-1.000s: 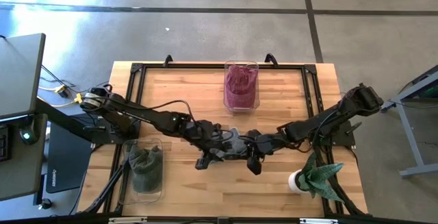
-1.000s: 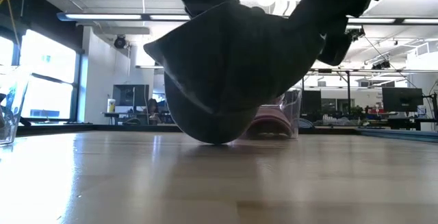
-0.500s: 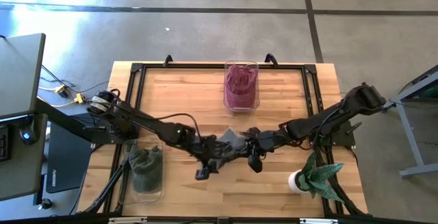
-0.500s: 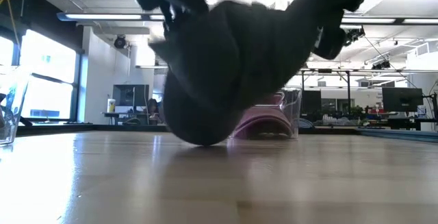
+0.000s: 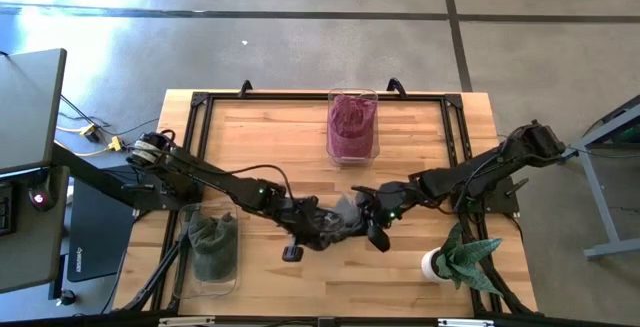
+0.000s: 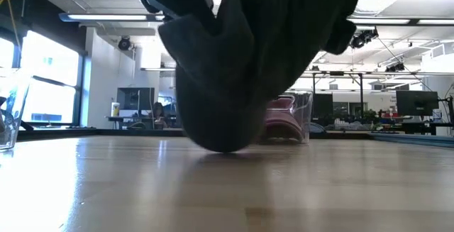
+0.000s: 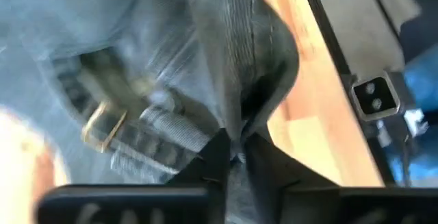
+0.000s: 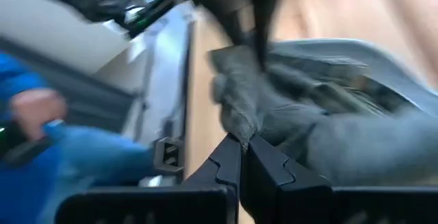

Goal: Pick & Place hat
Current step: Put the black cap into the bottom transparent bin

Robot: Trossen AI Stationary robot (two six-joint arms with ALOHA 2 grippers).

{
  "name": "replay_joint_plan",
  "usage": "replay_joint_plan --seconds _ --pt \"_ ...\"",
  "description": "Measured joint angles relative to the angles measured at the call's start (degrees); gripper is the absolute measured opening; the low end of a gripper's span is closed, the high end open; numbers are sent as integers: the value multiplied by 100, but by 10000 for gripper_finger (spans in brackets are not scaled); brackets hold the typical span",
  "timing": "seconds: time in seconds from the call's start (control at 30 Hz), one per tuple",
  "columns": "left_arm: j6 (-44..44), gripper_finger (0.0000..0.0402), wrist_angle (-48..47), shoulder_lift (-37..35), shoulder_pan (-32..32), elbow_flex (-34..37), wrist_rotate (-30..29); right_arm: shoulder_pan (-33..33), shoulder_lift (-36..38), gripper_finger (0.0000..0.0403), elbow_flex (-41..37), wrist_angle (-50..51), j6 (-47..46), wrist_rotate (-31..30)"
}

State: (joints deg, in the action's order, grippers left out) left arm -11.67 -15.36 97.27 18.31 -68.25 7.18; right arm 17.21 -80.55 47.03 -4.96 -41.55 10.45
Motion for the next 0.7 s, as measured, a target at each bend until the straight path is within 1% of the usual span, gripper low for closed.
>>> replay_joint_plan --seconds 0.07,0.1,0.17,0.27,0.37,0.43,0.53,0.63,0.7 --pt "378 13 -172 -124 -38 1 33 16 -2 6 0 -203 -1 430" --pt "531 7 -235 -154 -67 -33 134 27 -2 4 0 -296 -1 618" --pt "895 8 -534 -146 -171 -180 280 42 -2 3 0 -365 -1 806" --pt "1471 14 -1539 -133 -279 -560 453 36 -11 7 0 -295 29 921" --pt "1991 11 -2132 -128 -335 -993 620 44 -4 9 0 -318 147 995" --pt "2293 9 -2286 -131 -332 -1167 738 47 -4 7 0 -318 298 1009" --pt "2662 6 -2429 -131 -330 -1296 725 52 -4 7 0 -321 528 903" --pt "2629 5 -2470 -131 -330 -1318 601 62 -4 28 0 -313 771 892" --pt "2462 5 -2544 -131 -330 -1318 522 -10 -4 60 14 -306 855 1154"
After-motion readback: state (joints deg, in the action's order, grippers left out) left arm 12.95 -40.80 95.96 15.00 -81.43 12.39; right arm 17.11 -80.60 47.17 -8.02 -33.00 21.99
